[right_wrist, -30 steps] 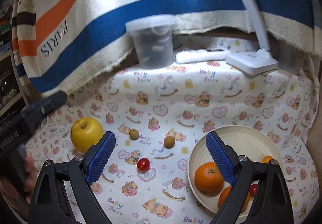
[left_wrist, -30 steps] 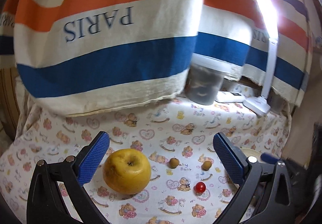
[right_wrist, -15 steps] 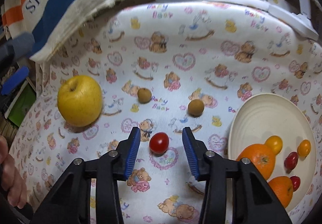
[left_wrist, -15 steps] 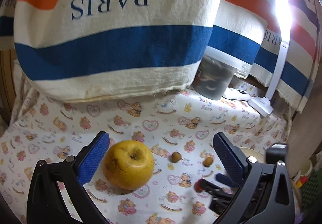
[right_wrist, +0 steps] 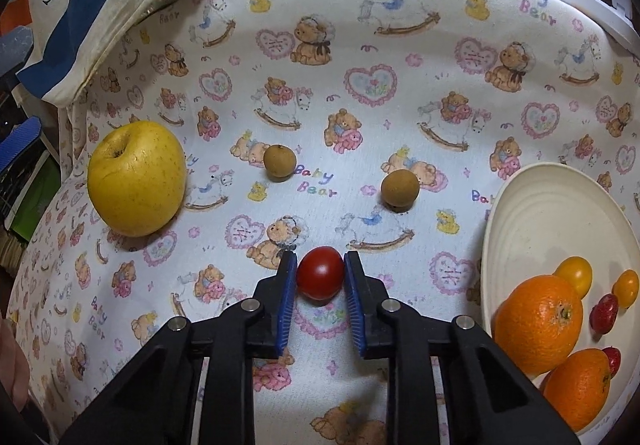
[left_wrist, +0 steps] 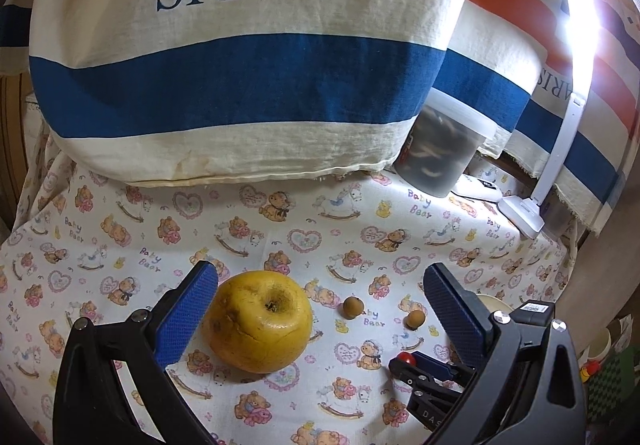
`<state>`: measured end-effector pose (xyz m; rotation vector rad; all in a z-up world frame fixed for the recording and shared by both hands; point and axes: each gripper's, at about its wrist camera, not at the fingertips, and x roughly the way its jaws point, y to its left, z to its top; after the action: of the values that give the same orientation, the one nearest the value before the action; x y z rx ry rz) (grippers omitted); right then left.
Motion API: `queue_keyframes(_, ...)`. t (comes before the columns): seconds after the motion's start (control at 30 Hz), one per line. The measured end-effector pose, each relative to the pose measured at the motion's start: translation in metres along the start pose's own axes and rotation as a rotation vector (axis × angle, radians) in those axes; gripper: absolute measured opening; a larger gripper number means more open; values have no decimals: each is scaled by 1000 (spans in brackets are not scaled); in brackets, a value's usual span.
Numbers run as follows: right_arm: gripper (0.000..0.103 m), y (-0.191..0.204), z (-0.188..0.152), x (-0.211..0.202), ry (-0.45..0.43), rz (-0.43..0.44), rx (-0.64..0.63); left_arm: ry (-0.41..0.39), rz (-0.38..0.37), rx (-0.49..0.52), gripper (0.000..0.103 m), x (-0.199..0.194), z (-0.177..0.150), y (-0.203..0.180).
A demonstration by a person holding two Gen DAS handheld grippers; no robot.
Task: Organize fruits
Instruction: 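Grasp the large yellow apple with the left gripper while the right gripper grasps a red cherry tomato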
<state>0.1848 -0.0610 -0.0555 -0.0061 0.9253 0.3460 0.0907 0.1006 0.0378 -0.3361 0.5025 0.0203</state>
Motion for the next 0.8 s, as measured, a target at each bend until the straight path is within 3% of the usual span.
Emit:
queue_keyframes(0.17,24,-6,2,-9,-32,-5,22,10,6,3,102,3,0,4)
queue_keyframes(0.4,24,-19,9,-45,-214,-41,73,92,3,-10,102,23,-3,16)
queue_keyframes(0.57,24,-22,7,-63,-337,-72,85,175,73,32,102,50,-14,20)
queue_keyframes(0.8,24,-19,5,-65,-356,-94,47,272,151,86,102,78,-30,25)
